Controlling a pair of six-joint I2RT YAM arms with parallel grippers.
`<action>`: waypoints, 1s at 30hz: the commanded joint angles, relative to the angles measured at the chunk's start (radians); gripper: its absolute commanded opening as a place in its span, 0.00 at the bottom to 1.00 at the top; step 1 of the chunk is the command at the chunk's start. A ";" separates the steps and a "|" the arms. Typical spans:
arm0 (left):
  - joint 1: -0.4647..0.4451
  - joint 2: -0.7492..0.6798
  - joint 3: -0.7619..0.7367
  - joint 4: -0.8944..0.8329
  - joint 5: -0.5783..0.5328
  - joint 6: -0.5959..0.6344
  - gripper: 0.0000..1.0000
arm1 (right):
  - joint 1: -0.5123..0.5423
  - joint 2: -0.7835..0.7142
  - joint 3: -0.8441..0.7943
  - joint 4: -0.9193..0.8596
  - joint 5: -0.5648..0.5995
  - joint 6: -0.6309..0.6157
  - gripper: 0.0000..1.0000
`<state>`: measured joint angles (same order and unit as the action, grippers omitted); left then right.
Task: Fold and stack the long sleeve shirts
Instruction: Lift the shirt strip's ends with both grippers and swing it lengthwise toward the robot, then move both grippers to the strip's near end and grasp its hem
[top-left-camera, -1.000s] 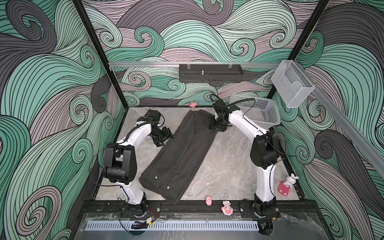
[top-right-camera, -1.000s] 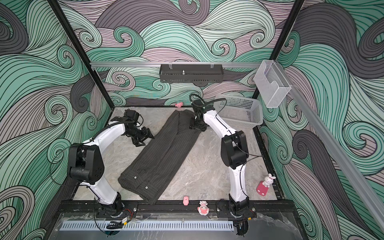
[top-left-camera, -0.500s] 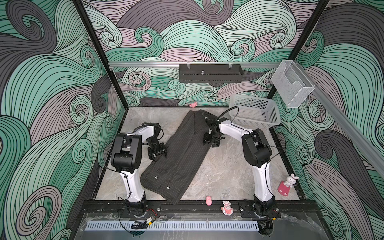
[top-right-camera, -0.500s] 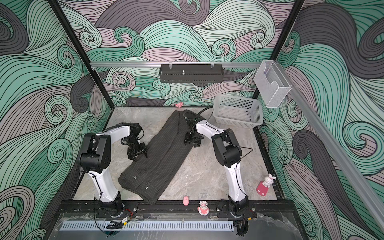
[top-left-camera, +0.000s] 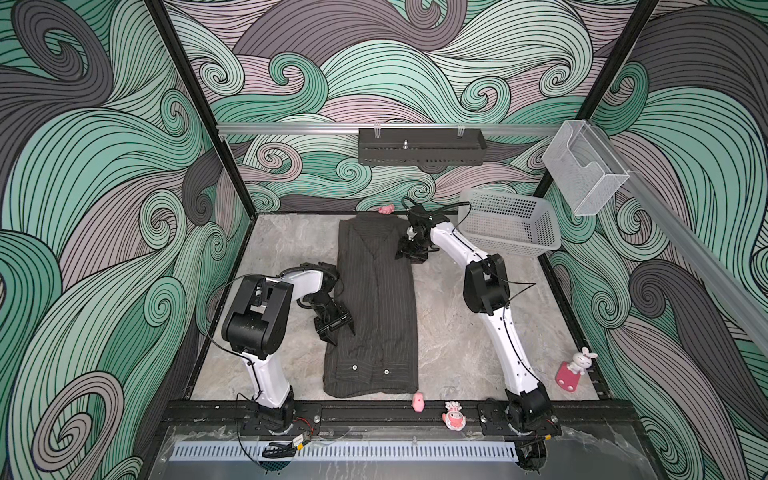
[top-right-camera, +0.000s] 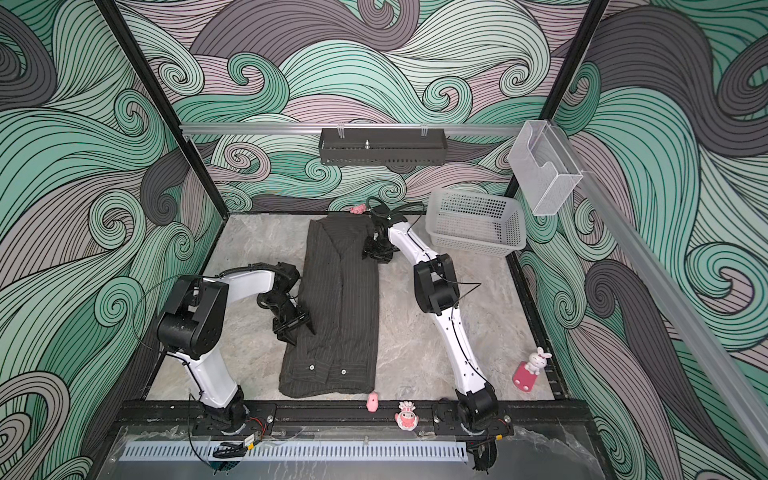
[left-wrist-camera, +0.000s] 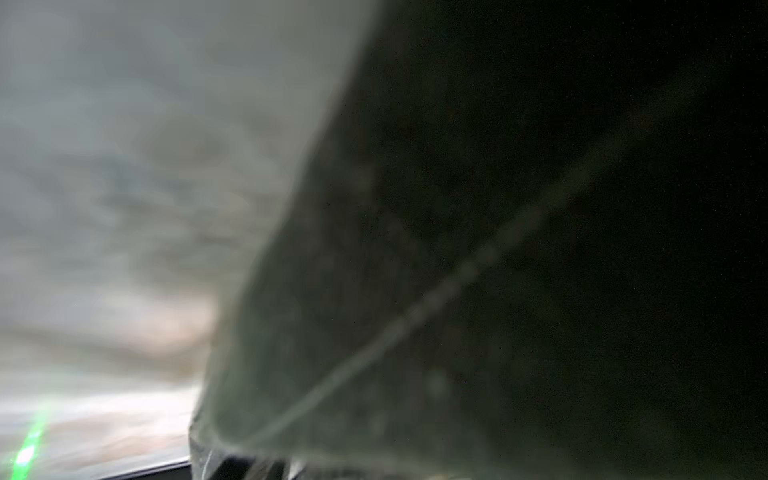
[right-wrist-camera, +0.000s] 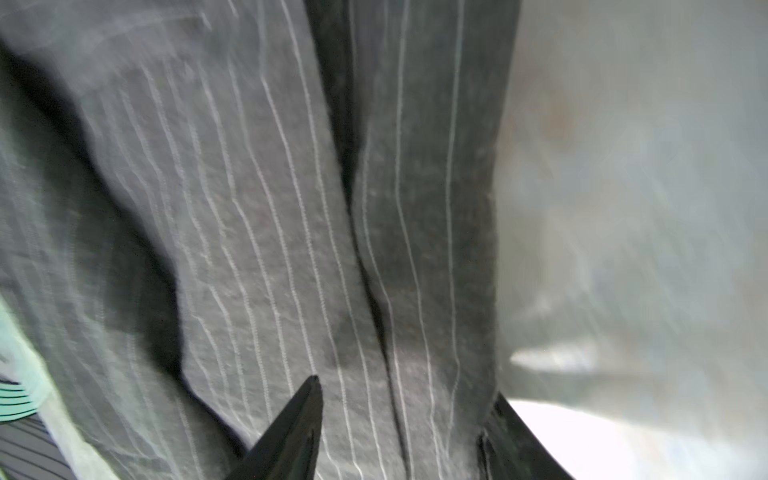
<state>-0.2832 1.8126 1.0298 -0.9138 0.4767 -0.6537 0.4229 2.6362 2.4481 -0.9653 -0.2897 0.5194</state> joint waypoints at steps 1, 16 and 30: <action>-0.007 -0.041 0.014 0.121 -0.020 -0.063 0.67 | -0.005 0.027 0.089 -0.121 -0.032 -0.016 0.58; 0.000 -0.637 -0.277 -0.066 -0.203 -0.153 0.78 | 0.101 -0.971 -1.130 0.171 0.089 0.107 0.65; -0.096 -0.877 -0.645 0.124 -0.120 -0.358 0.70 | 0.412 -1.197 -1.700 0.448 -0.011 0.364 0.65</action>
<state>-0.3599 0.9531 0.4076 -0.8379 0.3386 -0.9531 0.8055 1.4647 0.7742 -0.6033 -0.2768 0.8062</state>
